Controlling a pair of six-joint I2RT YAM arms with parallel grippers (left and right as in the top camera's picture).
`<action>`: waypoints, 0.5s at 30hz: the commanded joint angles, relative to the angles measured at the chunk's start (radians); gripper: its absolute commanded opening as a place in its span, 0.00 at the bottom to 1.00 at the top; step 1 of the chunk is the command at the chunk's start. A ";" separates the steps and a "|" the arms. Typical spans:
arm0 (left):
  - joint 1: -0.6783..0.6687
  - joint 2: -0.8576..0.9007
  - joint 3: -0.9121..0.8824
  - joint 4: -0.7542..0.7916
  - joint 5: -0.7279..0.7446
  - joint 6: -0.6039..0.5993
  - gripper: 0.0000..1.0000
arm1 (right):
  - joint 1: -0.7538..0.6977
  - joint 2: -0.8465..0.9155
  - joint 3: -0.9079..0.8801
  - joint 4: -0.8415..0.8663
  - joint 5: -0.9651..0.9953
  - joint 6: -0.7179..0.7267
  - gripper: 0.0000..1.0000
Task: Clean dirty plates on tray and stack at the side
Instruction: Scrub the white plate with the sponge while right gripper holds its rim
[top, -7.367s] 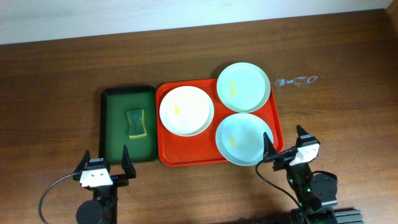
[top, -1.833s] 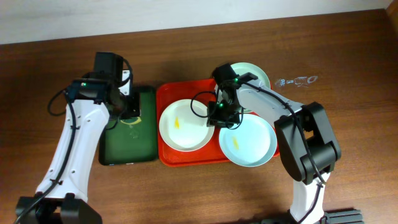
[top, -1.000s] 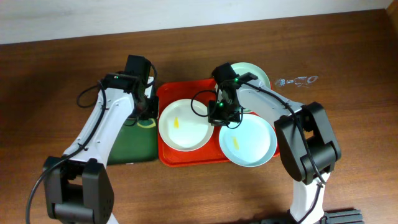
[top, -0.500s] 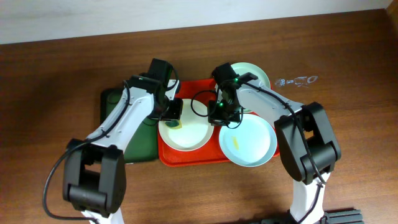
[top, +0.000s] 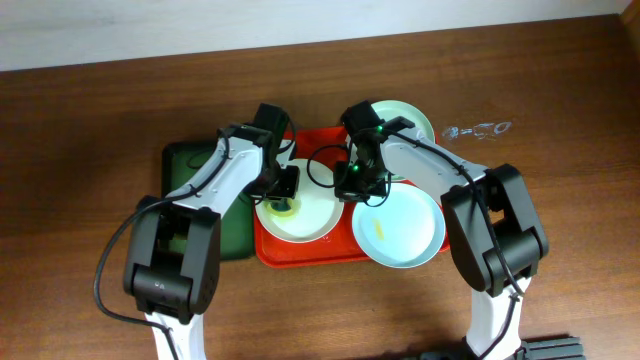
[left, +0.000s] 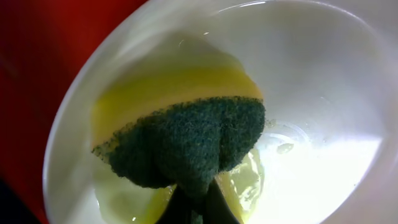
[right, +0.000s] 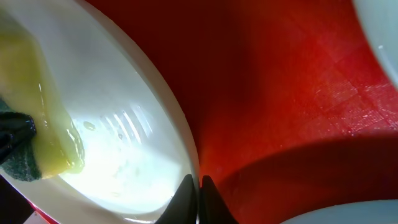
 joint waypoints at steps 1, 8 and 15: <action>-0.020 0.061 -0.004 0.006 0.069 -0.009 0.00 | 0.006 -0.012 -0.011 0.007 0.009 -0.004 0.04; 0.020 0.004 0.189 -0.129 0.143 0.006 0.00 | 0.006 -0.012 -0.011 0.007 0.009 -0.005 0.04; 0.027 -0.060 0.206 -0.195 -0.042 -0.033 0.00 | 0.006 -0.012 -0.011 0.007 0.009 -0.005 0.04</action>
